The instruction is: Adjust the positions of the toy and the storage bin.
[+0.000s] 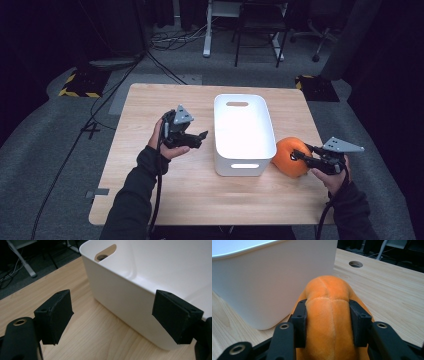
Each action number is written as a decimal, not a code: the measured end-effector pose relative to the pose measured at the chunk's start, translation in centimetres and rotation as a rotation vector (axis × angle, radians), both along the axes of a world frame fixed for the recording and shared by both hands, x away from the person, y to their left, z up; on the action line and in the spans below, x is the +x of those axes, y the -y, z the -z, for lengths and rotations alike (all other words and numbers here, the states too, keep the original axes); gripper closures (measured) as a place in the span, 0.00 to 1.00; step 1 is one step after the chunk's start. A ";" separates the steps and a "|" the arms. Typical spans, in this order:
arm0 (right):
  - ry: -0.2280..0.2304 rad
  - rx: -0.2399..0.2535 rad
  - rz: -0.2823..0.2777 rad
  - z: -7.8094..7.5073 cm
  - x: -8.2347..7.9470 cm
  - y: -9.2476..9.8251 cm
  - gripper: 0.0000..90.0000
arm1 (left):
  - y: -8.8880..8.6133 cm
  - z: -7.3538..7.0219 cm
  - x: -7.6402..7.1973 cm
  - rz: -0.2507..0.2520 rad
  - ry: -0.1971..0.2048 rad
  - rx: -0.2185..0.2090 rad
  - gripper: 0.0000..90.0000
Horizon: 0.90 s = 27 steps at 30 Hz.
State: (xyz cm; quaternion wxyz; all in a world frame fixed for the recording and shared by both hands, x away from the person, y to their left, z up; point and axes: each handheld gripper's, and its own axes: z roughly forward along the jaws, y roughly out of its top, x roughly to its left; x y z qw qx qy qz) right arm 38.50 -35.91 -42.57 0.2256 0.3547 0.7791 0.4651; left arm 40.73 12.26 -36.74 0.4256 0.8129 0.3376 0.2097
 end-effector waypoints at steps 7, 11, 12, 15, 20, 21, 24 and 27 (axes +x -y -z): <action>-0.006 0.006 -0.001 0.0 0.0 0.1 0.63 | -1.5 2.7 -2.0 0.010 -0.038 0.094 0.19; -0.010 0.016 -0.003 0.0 0.0 0.1 0.62 | -1.8 4.2 -2.8 0.009 -0.052 0.160 0.19; -0.011 0.016 -0.003 0.0 0.0 0.1 0.62 | -2.0 4.7 -3.1 0.014 -0.055 0.184 0.19; -0.005 -0.002 -0.009 0.0 0.0 0.2 0.62 | -2.2 6.4 -4.1 0.017 -0.073 0.202 0.19; -0.006 0.002 -0.006 0.0 0.0 0.1 0.62 | -2.3 9.2 -5.7 0.046 -0.106 0.249 0.19; -0.003 0.000 -0.009 0.1 0.0 0.1 0.62 | -2.4 10.2 -6.3 0.043 -0.118 0.252 0.19; -0.013 0.023 0.001 0.1 0.0 0.1 0.62 | -2.9 11.4 -7.0 0.027 -0.134 0.260 0.19; -0.012 0.023 -0.003 0.1 0.1 0.2 0.62 | -3.5 12.1 -7.3 0.013 -0.163 0.259 0.19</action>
